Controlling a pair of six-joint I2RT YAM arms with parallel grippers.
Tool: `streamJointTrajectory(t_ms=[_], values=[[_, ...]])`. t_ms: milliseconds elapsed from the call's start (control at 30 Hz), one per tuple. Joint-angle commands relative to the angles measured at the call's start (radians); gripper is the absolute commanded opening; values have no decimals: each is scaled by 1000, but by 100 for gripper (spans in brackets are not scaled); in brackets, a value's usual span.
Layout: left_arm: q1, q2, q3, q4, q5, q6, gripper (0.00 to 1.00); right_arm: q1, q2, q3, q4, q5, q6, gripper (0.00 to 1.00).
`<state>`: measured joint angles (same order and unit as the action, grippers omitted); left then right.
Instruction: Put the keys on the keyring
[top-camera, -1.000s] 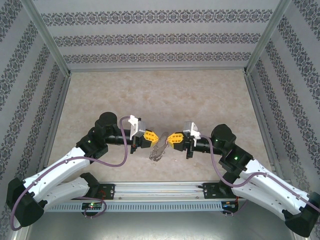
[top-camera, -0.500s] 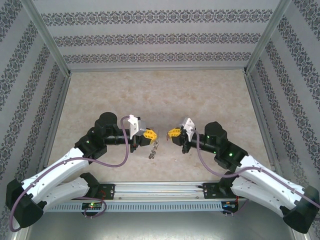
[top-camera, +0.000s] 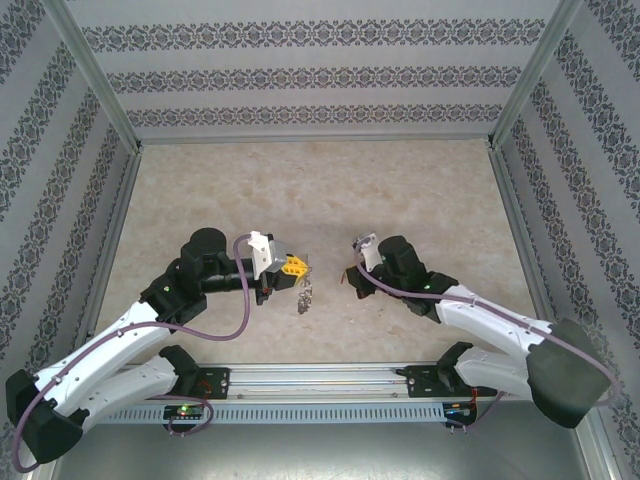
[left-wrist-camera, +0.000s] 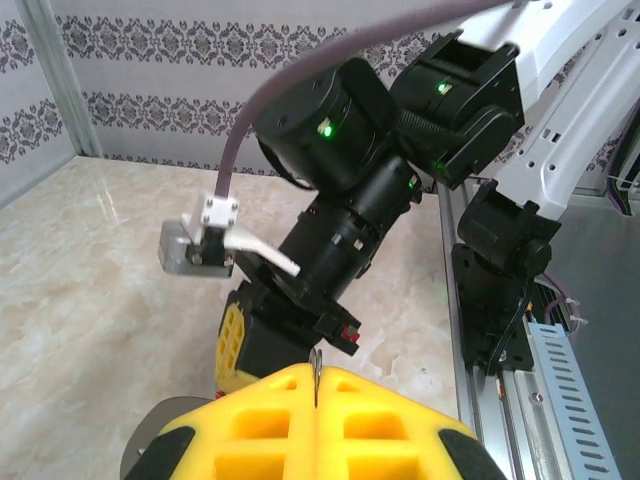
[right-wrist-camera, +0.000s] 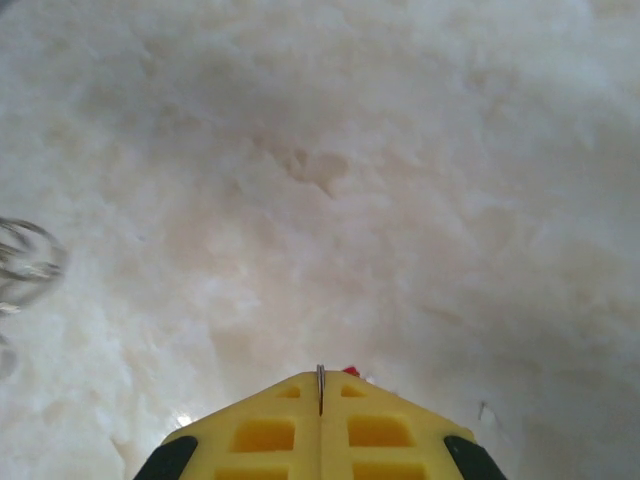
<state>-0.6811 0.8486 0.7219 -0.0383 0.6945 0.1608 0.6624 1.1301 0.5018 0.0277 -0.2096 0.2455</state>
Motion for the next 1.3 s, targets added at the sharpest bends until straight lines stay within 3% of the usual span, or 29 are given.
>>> streamJointTrajectory(t_ms=[0, 233, 333, 567, 767, 933, 1267], values=[[-9, -23, -5, -12, -9, 34, 0, 19, 51, -33, 68, 61, 58, 0], [-9, -17, 11, -58, 7, 52, 0, 18, 135, -34, 118, 38, 77, 1], [-9, -13, 15, -71, 23, 54, 0, 15, 83, -21, 84, 35, 52, 20], [-11, -17, 36, -113, 45, 71, 0, 33, -238, -28, 9, -27, -105, 49], [-18, 3, 78, -181, 85, 104, 0, 92, -519, -23, 15, -263, -264, 45], [-40, 50, 126, -239, 119, 131, 0, 116, -476, 29, 8, -410, -300, 43], [-76, 103, 185, -340, 102, 178, 0, 199, -369, 99, 28, -435, -383, 42]])
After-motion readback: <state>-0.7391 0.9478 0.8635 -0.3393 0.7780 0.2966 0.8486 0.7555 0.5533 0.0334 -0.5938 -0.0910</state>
